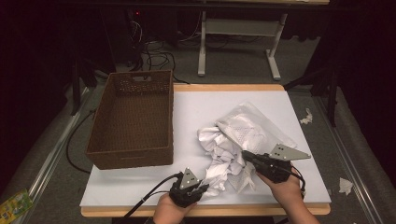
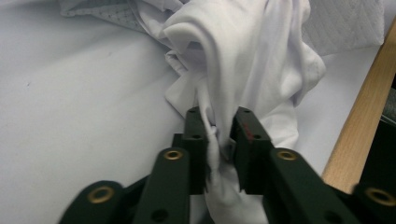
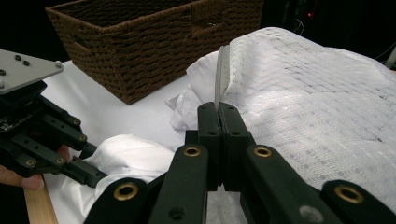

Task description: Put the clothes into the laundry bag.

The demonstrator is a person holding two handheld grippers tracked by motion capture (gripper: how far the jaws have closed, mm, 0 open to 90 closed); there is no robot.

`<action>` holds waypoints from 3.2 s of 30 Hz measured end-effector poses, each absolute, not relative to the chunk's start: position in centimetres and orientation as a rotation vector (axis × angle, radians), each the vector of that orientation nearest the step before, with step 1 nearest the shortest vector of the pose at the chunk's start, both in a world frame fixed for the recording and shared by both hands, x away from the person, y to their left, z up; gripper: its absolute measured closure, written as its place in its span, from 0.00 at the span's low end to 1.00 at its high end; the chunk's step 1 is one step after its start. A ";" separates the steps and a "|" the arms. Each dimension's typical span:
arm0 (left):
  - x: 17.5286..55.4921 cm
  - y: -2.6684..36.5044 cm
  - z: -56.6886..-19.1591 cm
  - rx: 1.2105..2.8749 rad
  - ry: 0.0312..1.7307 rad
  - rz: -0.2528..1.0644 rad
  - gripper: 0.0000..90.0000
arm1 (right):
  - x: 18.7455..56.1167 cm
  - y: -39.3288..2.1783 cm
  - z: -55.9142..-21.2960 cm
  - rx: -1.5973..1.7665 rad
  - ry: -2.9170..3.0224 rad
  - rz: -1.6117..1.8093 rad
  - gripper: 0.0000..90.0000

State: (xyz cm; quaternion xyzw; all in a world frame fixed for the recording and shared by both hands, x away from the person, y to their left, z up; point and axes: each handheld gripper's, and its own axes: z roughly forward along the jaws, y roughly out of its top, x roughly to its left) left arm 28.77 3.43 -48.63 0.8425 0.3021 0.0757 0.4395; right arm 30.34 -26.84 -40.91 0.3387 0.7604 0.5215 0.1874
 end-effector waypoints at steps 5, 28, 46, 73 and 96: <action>28.7 3.5 -48.4 2.038 0.750 0.223 0.92 | 30.3 -26.8 -40.9 0.952 2.138 1.467 1.00; 39.1 -1.2 -45.7 1.855 0.922 0.360 0.92 | 30.3 -26.9 -40.8 0.957 2.139 1.466 1.00; 37.9 -7.9 -44.7 1.817 0.694 0.250 0.94 | 30.5 -27.0 -40.7 0.929 2.143 1.501 1.00; 36.9 -4.7 -44.4 1.840 0.656 0.224 0.46 | 30.1 -27.9 -40.2 0.914 2.080 1.586 1.00; 37.0 -3.3 -47.7 2.002 0.723 0.107 0.48 | 30.1 -27.4 -40.4 0.911 2.106 1.548 1.00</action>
